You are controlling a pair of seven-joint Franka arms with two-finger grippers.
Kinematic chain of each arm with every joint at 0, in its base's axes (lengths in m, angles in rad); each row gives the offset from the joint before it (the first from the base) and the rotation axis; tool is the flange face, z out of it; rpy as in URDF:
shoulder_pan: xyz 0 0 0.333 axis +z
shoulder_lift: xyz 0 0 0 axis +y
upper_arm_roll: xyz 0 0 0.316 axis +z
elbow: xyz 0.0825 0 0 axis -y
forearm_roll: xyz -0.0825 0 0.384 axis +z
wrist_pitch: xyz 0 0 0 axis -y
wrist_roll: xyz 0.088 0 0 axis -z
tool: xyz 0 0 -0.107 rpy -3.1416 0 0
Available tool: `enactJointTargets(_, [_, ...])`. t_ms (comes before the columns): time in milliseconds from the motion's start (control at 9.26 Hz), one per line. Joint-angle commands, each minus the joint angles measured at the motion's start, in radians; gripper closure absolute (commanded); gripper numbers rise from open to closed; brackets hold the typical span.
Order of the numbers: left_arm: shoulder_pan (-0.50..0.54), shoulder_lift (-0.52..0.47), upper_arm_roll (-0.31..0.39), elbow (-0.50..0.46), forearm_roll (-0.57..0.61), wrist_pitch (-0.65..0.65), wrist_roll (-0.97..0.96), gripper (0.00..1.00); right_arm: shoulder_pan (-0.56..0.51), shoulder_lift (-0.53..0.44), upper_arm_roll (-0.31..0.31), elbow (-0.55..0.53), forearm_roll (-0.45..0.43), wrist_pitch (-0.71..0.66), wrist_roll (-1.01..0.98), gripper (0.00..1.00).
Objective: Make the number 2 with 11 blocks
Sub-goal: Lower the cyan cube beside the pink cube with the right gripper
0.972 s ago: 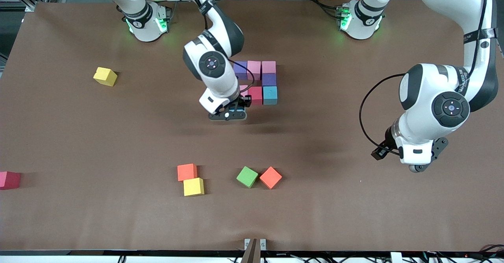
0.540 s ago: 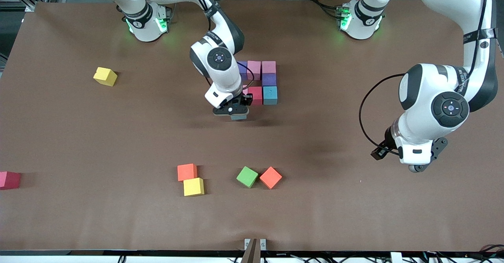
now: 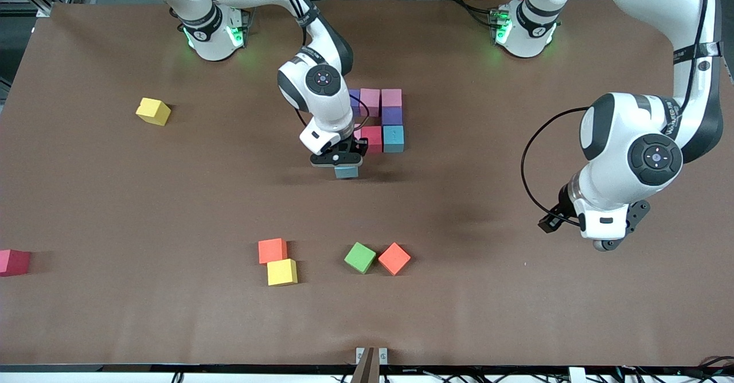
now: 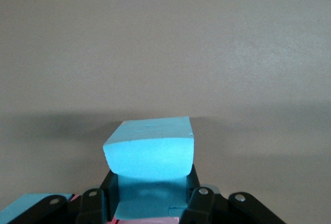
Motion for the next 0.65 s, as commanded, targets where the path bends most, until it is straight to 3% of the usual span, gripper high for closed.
enactJointTargets(0, [-0.006,0.006,0.004,0.018,-0.018,-0.013,0.006,0.26,-0.010,-0.007,0.017,-0.026,-0.014,0.036,0.017,1.00])
enactJointTargets(540, [-0.006,0.007,0.004,0.018,-0.018,-0.013,0.006,0.26,-0.013,0.014,0.043,-0.027,0.028,0.037,0.003,1.00])
